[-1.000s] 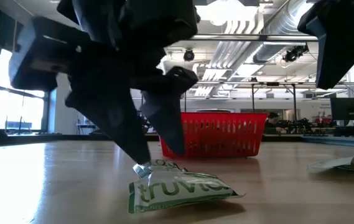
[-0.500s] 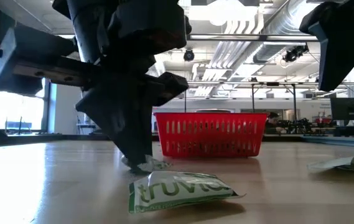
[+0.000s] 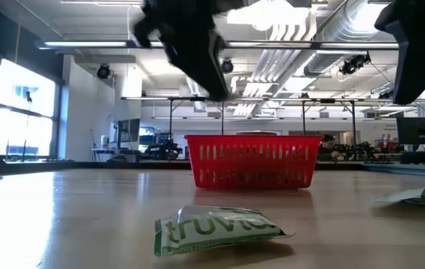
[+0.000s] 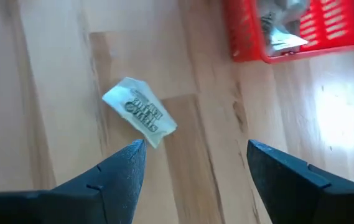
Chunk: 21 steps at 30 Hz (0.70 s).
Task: Pick and place Stevia / Truvia into bins
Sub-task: Put the green truvia packet into the red bin, then put the green stevia packet into the red bin
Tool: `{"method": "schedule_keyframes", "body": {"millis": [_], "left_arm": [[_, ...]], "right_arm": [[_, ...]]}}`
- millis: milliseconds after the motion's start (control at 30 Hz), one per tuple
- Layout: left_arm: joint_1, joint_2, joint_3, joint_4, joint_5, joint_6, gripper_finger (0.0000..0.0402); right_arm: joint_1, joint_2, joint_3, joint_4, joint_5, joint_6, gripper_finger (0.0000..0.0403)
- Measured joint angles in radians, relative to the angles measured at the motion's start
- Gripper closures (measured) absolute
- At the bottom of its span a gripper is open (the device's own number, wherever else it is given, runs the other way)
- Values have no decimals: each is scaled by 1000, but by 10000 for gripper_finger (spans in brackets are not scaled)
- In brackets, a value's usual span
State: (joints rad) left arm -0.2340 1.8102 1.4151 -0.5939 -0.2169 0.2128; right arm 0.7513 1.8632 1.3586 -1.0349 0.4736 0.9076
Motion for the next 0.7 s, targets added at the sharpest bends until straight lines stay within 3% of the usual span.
{"method": "schedule_keyframes", "body": {"millis": [67, 167, 433, 567, 700], "left_arm": [[50, 34, 0, 16, 31, -17, 351], [87, 62, -2, 6, 55, -66, 291], [15, -15, 1, -118, 70, -292, 133], [-45, -64, 0, -208, 43, -457, 109], [-99, -89, 1, -294, -1, -581, 126]], "right_arm": [[8, 9, 0, 23, 0, -34, 132], [11, 36, 0, 84, -9, -117, 132], [7, 96, 0, 190, -32, -308, 132], [-25, 101, -16, 223, -53, -376, 132], [-67, 102, -89, 322, -184, -429, 132]]}}
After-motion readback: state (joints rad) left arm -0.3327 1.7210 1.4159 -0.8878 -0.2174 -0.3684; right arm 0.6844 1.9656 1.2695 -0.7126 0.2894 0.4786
